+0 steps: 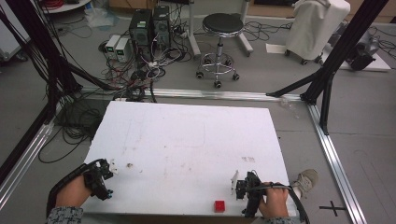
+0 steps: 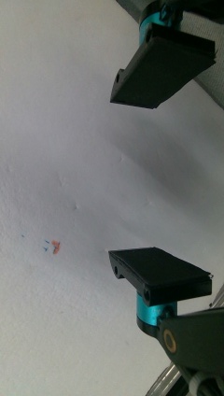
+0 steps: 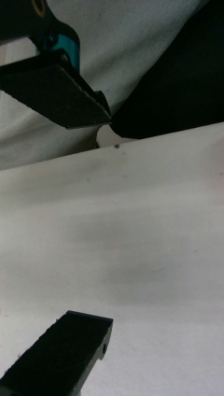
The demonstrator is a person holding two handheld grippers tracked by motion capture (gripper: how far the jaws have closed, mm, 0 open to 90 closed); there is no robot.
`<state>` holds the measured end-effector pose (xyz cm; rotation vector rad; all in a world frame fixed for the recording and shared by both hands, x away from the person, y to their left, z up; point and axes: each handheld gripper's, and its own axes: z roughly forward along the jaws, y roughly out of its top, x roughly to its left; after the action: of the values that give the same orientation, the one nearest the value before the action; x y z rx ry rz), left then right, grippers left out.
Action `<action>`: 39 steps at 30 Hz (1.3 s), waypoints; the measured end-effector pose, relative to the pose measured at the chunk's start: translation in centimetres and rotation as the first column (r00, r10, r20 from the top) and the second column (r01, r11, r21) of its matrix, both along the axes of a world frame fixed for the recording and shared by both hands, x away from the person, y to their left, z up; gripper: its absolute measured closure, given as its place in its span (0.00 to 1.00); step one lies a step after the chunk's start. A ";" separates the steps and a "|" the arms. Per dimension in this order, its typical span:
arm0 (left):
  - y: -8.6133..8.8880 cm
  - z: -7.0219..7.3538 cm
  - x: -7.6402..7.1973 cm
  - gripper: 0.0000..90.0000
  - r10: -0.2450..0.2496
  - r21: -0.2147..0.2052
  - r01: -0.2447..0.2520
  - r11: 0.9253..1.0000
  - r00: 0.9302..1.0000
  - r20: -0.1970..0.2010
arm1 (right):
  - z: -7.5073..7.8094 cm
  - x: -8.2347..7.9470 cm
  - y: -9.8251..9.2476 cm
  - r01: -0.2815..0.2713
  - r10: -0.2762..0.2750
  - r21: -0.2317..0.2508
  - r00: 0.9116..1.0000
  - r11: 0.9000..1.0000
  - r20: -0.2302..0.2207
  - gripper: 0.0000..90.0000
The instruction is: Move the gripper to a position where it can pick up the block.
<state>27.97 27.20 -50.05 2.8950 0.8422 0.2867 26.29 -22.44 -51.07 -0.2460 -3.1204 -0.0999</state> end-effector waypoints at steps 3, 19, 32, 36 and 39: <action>0.0 0.0 0.0 0.23 0.000 -0.001 0.000 1.000 1.000 0.000 | -0.1 -0.2 0.8 -0.015 0.015 -0.001 1.000 1.000 -0.001 0.04; 0.0 0.0 0.0 0.23 0.002 -0.002 -0.002 1.000 1.000 -0.004 | -0.5 -0.9 3.8 -0.062 0.063 0.028 0.998 0.998 -0.025 0.04; 0.0 0.0 0.0 0.23 0.004 -0.004 -0.004 1.000 1.000 -0.002 | -0.2 -1.2 5.4 -0.074 0.075 0.062 0.997 0.995 -0.018 0.04; 0.0 -0.1 0.1 0.23 0.005 -0.006 -0.005 1.000 1.000 -0.005 | 0.0 -1.3 5.6 -0.072 0.074 0.074 0.997 0.995 -0.017 0.04; 0.0 -0.1 0.1 0.23 0.005 -0.006 -0.005 1.000 1.000 -0.005 | 0.3 -1.6 6.2 -0.096 0.096 0.058 0.995 0.994 -0.004 0.04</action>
<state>28.05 27.17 -50.19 2.8899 0.8497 0.2773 24.71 -16.22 -50.79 -0.0949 -3.1100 -0.1875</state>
